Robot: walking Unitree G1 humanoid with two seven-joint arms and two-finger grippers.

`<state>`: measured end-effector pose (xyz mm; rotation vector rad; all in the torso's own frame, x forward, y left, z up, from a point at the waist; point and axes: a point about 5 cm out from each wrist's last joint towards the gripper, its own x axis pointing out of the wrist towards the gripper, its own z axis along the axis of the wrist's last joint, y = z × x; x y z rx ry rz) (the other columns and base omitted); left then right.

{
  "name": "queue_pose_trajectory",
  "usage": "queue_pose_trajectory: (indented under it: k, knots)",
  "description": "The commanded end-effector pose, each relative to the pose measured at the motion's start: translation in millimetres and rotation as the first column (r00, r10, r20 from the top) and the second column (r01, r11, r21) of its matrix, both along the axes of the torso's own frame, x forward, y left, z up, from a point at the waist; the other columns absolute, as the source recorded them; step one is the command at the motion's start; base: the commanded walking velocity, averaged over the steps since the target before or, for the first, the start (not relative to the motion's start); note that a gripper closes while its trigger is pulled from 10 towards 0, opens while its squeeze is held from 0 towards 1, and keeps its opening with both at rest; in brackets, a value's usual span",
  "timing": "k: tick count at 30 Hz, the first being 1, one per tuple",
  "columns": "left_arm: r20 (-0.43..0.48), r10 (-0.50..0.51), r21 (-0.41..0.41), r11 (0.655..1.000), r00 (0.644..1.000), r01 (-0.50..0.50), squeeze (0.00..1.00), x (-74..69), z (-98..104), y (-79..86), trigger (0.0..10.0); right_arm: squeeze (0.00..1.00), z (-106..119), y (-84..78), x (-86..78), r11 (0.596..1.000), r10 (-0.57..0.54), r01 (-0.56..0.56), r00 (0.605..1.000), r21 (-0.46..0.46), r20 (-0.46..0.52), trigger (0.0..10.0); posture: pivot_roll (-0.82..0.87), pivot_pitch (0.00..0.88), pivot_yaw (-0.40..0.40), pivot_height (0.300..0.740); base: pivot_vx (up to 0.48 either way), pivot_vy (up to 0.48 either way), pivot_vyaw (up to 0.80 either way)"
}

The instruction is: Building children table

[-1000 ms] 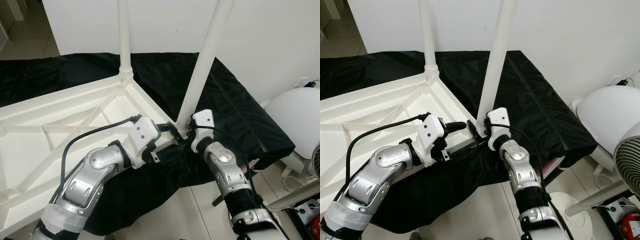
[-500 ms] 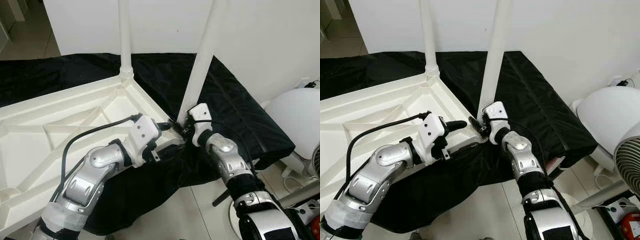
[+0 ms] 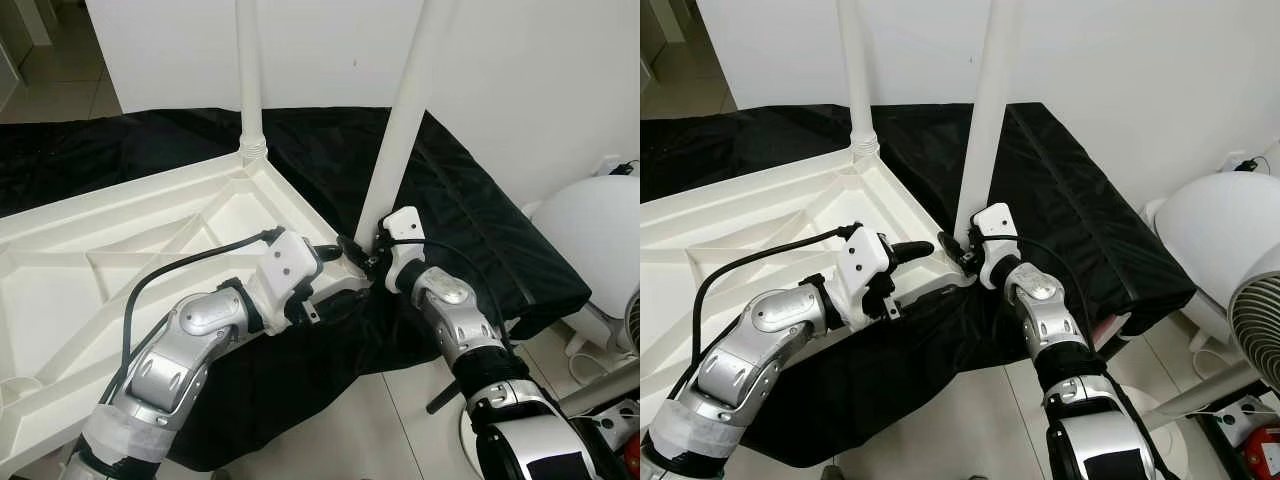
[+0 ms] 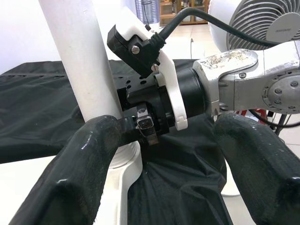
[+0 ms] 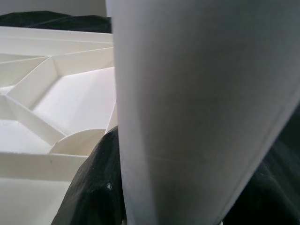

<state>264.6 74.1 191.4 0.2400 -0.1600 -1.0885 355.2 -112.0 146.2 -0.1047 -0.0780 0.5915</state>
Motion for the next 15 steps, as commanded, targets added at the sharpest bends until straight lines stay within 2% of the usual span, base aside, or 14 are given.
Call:
queue_pose_trajectory:
  k: [1, 3, 7, 10, 12, 13, 15]
  knots:
    - [-0.005, -0.011, 0.0, 1.0, 1.0, 0.011, 0.0, -1.4, 0.5, -1.9, 10.0, 0.0, -4.9, 2.2, -2.6, 0.999, -0.051, 0.051, 0.998, 0.018, -0.032, 10.0, 0.05, 0.068, -0.038, 0.74, 0.0, 0.0, 0.0]
    - [-0.007, -0.012, -0.001, 1.0, 1.0, 0.012, 0.0, -1.7, 0.4, -2.1, 10.0, 0.0, -5.1, 2.8, -3.1, 0.997, -0.067, 0.068, 0.997, 0.023, -0.038, 10.0, 0.05, 0.068, -0.038, 0.74, 0.0, 0.0, 0.0]
    - [-0.008, -0.012, -0.002, 1.0, 1.0, 0.012, 0.0, -1.5, -0.3, -3.5, 10.0, 0.0, -6.5, -0.5, -1.2, 0.974, -0.212, 0.218, 0.973, 0.059, -0.09, 10.0, 0.05, 0.074, -0.043, 0.74, 0.0, 0.0, 0.0]
    - [-0.008, -0.016, -0.006, 1.0, 1.0, 0.016, 0.0, -1.9, 0.4, -4.8, 10.0, 0.0, -6.8, -1.1, -1.2, 0.958, -0.268, 0.276, 0.958, 0.072, -0.106, 10.0, 0.05, 0.075, -0.042, 0.74, 0.0, 0.0, 0.0]
    - [-0.01, -0.02, -0.007, 1.0, 1.0, 0.02, 0.0, -2.5, 0.1, -5.9, 10.0, 0.0, -6.3, 1.5, -3.9, 0.932, -0.345, 0.355, 0.932, 0.079, -0.112, 10.0, 0.04, 0.076, -0.042, 0.74, 0.0, 0.0, 0.0]
    - [-0.01, -0.02, -0.007, 1.0, 1.0, 0.02, 0.0, -2.5, 0.1, -5.9, 10.0, 0.0, -6.3, 1.5, -3.9, 0.932, -0.345, 0.355, 0.932, 0.079, -0.112, 10.0, 0.04, 0.076, -0.042, 0.74, 0.0, 0.0, 0.0]
    - [-0.014, -0.021, -0.006, 1.0, 1.0, 0.021, 0.0, -3.6, -1.3, -5.5, 10.0, 0.0, -7.7, 7.7, -9.8, 0.886, -0.435, 0.45, 0.89, 0.112, -0.139, 10.0, 0.04, 0.079, -0.043, 0.74, 0.0, 0.0, 0.0]
